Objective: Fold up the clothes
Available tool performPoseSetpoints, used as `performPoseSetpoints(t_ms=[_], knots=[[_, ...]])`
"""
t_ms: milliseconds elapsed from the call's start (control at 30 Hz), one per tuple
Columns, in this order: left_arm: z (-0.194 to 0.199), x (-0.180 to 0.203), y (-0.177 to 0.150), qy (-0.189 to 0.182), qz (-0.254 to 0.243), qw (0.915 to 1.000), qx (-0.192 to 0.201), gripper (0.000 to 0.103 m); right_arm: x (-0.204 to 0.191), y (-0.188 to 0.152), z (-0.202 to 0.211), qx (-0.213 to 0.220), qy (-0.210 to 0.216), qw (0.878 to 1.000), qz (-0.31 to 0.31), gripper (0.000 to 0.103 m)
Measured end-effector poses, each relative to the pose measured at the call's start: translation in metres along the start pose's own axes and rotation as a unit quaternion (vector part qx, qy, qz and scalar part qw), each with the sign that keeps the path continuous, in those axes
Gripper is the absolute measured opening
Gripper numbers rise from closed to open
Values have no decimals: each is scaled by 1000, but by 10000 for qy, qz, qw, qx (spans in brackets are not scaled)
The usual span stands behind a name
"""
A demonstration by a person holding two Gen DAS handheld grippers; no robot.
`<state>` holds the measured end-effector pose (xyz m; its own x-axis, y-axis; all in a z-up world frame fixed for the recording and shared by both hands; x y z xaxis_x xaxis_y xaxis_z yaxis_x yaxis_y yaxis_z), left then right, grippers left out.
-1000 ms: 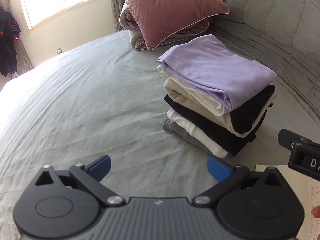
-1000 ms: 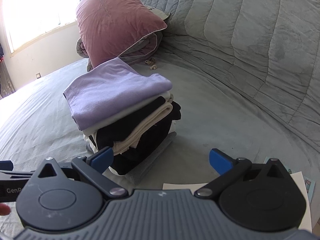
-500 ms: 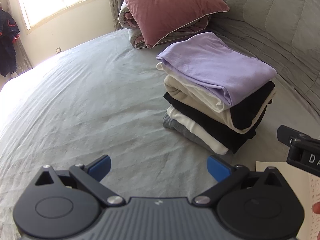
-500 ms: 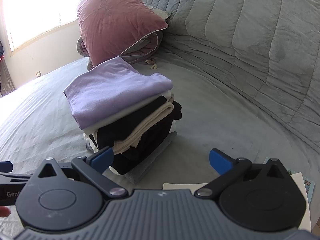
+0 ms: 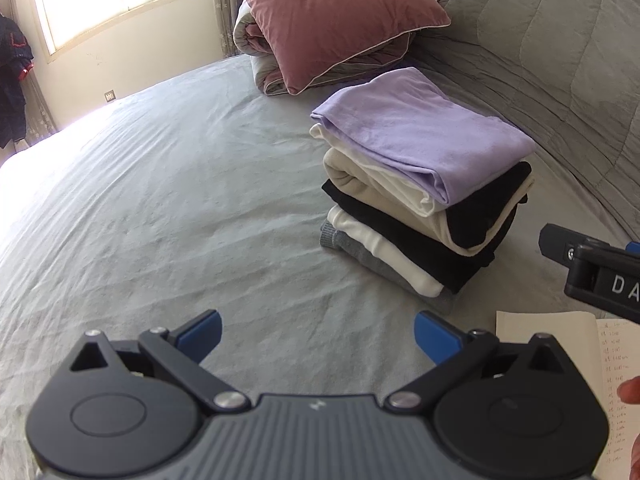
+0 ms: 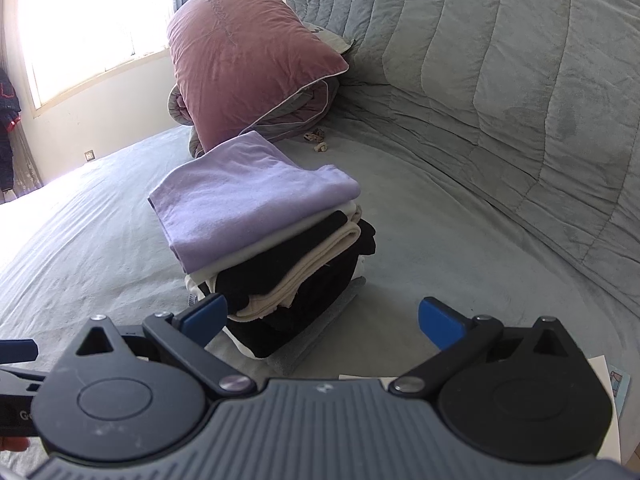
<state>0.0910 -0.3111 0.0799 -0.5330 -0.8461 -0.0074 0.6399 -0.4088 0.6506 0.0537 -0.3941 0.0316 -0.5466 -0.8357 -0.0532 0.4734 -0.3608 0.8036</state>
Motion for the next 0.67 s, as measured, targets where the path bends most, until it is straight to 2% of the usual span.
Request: performPoseSetpoints(t_ms=[400, 667], knots=[[50, -21, -31, -82, -9, 9999, 118, 102, -8, -16, 66, 172, -16, 9998, -65, 103], [73, -30, -48, -134, 71, 9997, 188, 102, -22, -28, 98, 285, 41, 9995, 110, 103]])
Point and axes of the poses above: each gripper's, at about its wrist camera, not at the fingertips, and z roughly against the way its jaws point, x to its right, y to its top, the point moved 4 cm from there along -z, roughly the way its jaws point, and after that the axes turned 7 degrees about -y, right-handed, at the moved point
